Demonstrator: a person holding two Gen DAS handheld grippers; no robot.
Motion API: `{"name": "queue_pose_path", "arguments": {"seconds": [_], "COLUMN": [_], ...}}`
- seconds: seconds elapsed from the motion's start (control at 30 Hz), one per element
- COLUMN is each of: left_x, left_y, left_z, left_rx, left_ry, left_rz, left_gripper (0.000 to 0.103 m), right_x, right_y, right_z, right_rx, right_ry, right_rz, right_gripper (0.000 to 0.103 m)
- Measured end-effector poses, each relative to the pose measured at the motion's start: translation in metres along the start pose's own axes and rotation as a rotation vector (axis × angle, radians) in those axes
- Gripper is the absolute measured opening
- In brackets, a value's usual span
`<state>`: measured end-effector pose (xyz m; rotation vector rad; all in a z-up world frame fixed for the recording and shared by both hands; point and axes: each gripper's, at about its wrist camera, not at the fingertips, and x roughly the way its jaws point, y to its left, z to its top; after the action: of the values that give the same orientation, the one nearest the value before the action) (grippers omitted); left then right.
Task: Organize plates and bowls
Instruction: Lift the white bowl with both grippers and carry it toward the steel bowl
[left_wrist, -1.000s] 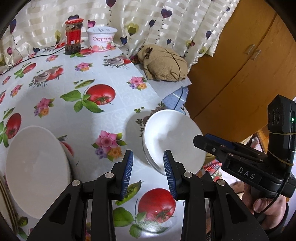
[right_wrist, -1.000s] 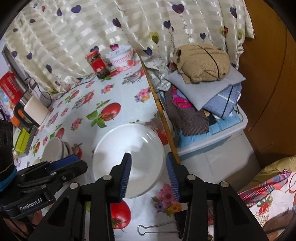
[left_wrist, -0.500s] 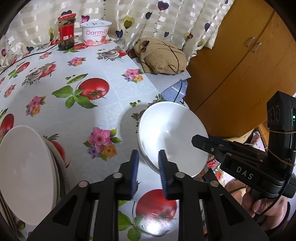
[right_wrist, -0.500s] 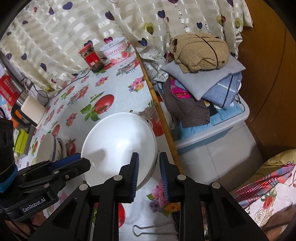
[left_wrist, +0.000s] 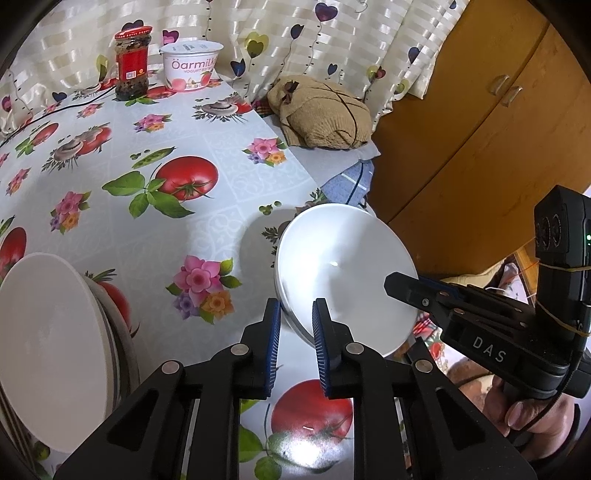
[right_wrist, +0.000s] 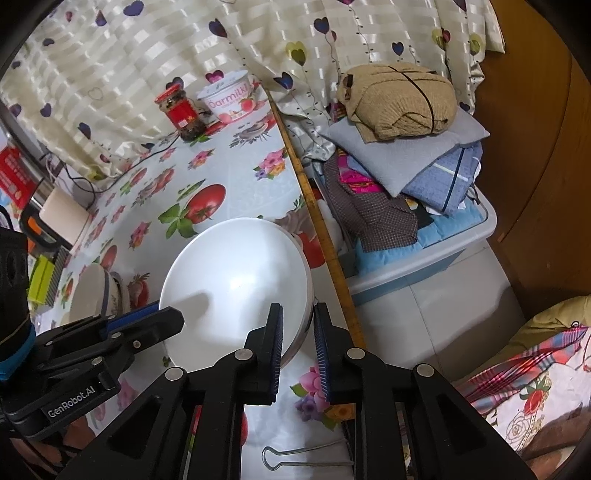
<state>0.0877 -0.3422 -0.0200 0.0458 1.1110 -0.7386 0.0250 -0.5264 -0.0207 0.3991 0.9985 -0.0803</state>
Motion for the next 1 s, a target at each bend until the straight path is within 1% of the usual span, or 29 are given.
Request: {"name": "queue_pose_path", "arguments": {"seconds": [0.63,1.0], "left_x": [-0.037,-0.068], "left_y": [0.009,0.026], "left_z": [0.001,0.002], "left_rx": [-0.016,-0.05], "left_ry": [-0.058,-0.119], "left_rz": [0.011,0.037], "left_gripper": [0.018,0.018], "right_x": [-0.021,-0.033], "right_y": [0.029,0.061], "right_z": [0.008,0.017], "right_rx": [-0.043,-0.099], "right_ry": [-0.039,-0.07], "right_rz": [0.026,0.055], "right_gripper": [0.017,0.017]}}
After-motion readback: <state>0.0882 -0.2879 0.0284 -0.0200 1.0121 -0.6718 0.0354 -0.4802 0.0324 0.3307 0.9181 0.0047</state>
